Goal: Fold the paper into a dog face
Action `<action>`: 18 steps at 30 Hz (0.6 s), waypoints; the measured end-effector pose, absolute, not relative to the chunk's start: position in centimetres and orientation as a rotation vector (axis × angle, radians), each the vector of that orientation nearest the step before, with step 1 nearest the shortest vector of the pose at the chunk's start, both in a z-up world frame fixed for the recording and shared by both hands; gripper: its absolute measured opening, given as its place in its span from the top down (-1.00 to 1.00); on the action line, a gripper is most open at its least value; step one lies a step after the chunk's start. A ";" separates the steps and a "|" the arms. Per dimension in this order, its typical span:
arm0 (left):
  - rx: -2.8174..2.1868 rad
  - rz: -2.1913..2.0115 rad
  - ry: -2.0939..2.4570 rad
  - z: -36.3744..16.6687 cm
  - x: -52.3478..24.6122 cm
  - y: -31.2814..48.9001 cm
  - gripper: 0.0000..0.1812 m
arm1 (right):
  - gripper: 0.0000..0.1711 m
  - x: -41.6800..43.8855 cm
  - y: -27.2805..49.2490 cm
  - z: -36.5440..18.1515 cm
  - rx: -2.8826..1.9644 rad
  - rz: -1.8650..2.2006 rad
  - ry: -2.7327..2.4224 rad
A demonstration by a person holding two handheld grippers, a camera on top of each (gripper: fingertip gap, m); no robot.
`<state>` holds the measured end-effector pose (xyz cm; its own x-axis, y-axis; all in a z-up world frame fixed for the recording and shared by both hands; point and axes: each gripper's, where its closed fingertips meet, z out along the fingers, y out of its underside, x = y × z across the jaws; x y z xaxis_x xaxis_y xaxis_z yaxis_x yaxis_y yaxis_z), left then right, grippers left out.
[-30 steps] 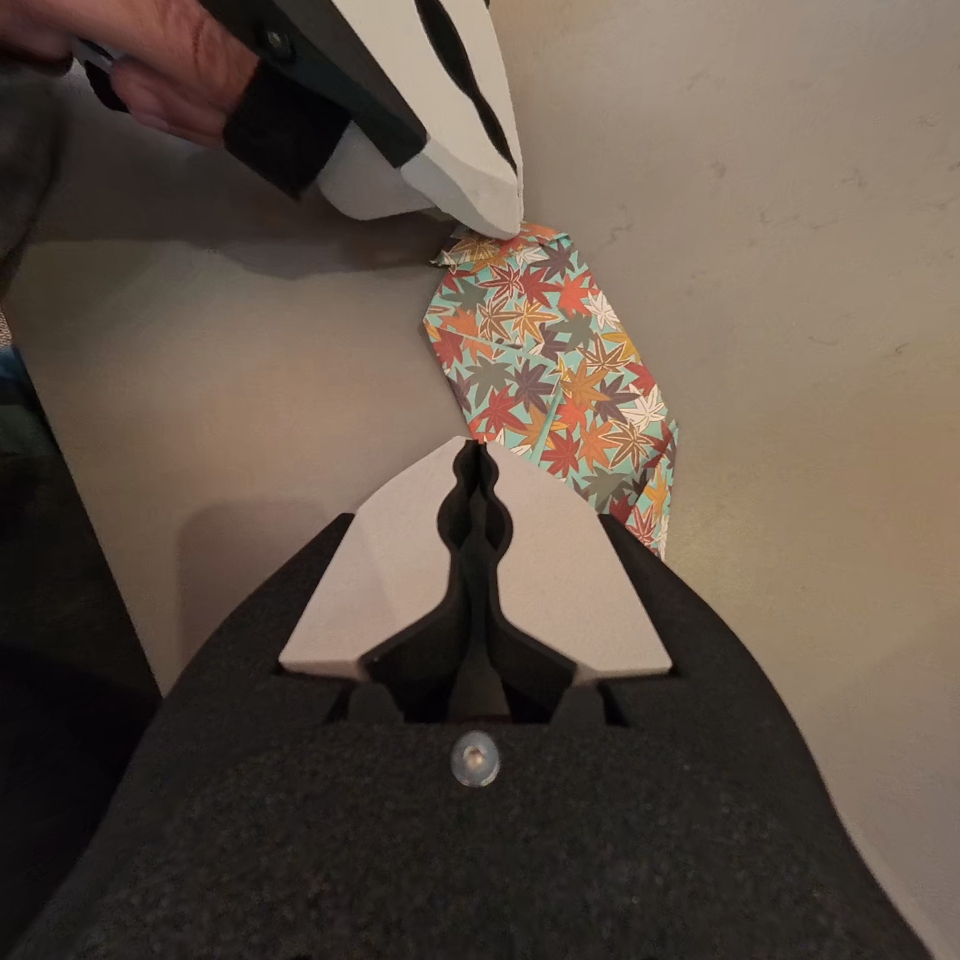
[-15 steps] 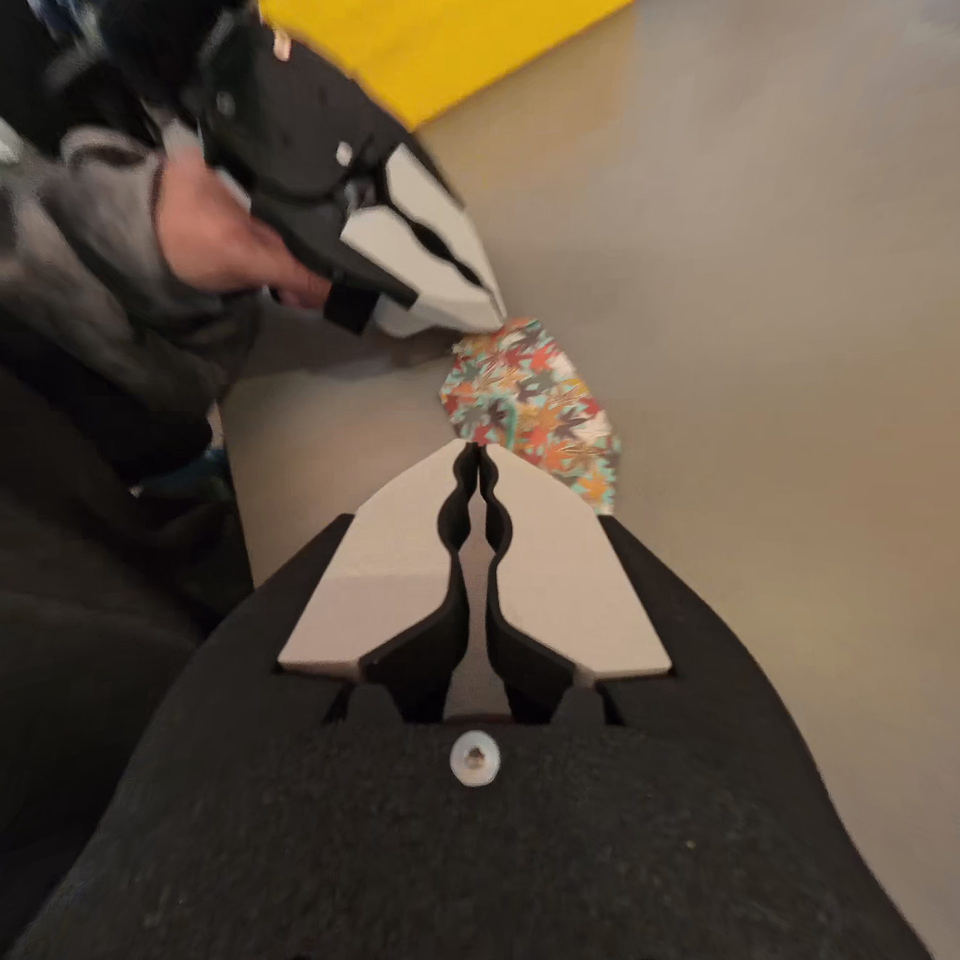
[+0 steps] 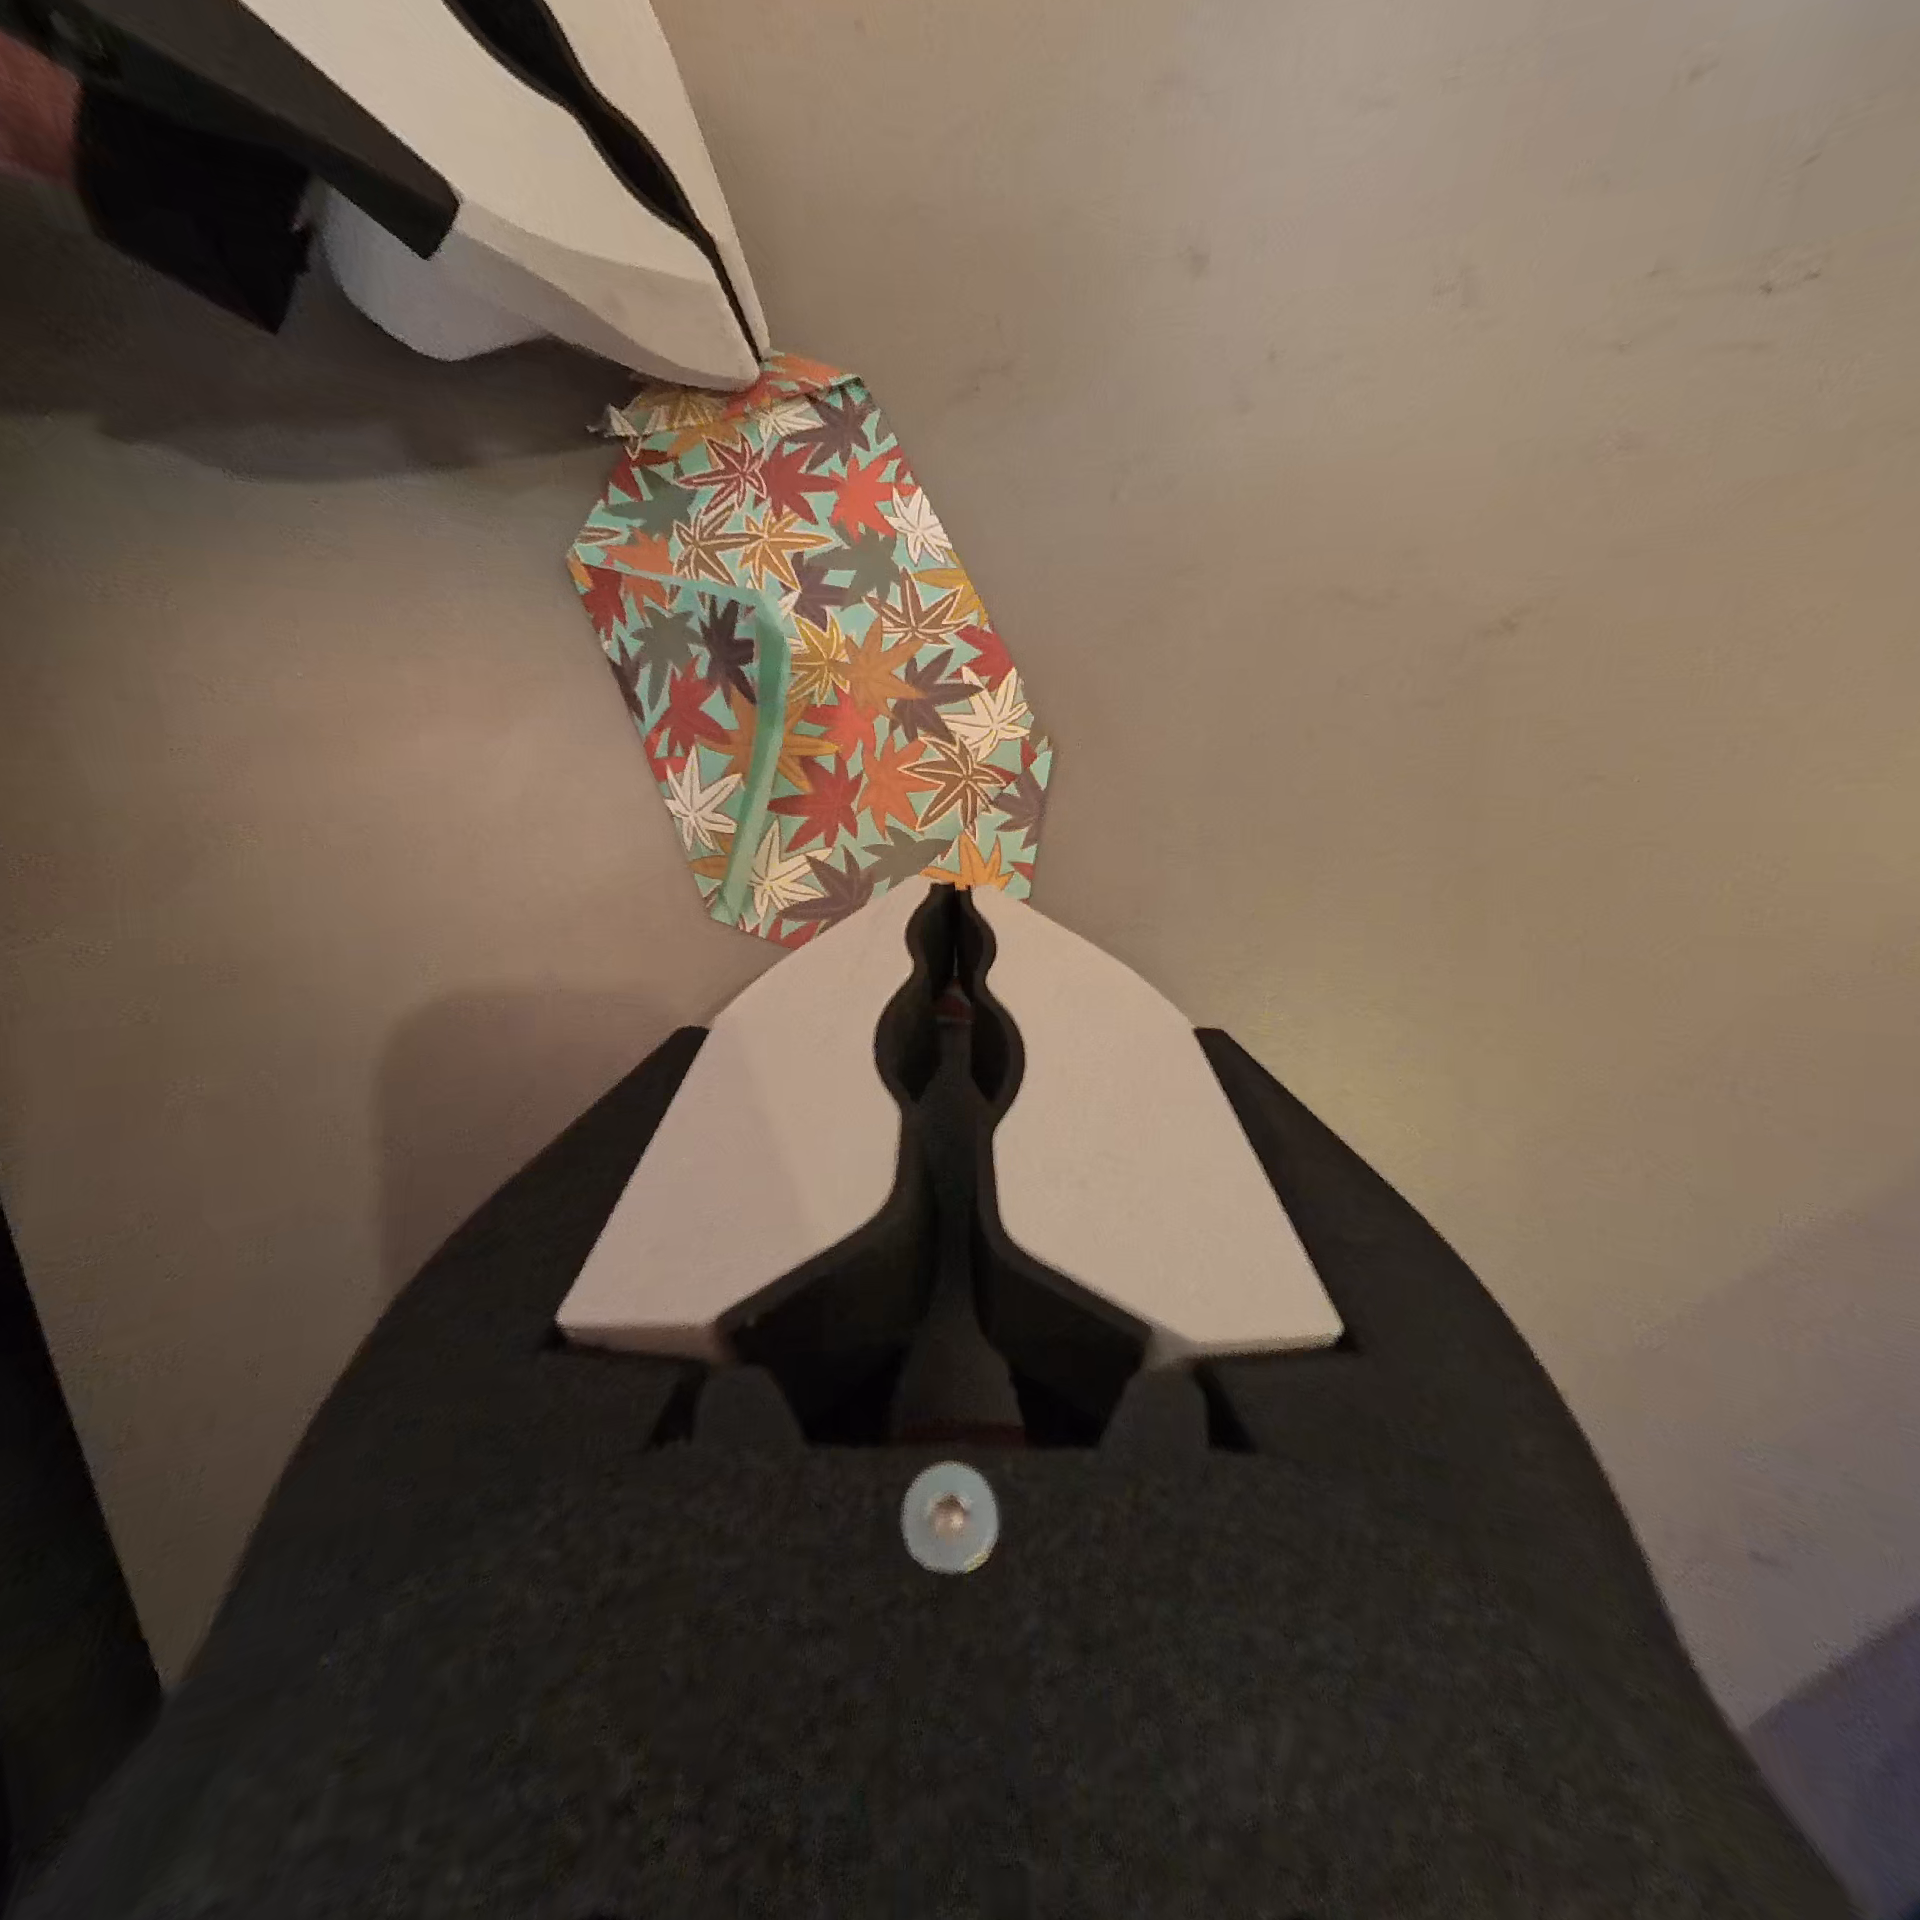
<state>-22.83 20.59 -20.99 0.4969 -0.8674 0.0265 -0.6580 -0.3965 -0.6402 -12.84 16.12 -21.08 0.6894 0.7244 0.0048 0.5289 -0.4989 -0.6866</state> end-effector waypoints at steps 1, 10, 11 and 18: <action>-2.177 -0.492 1.244 -21.0 -22.8 20.5 1.00 | 1.00 -12.8 16.1 -21.1 -2.221 0.372 -0.952; -2.073 -0.559 1.170 -18.2 -23.2 19.9 0.94 | 0.96 -12.0 15.4 -18.9 -2.143 0.392 -0.860; -2.059 -0.588 1.144 -17.6 -23.4 19.6 0.89 | 0.93 -11.9 14.9 -18.3 -2.134 0.430 -0.820; -1.991 -0.736 1.071 -17.1 -25.5 15.5 0.73 | 0.74 -11.7 10.4 -16.2 -2.023 0.618 -0.554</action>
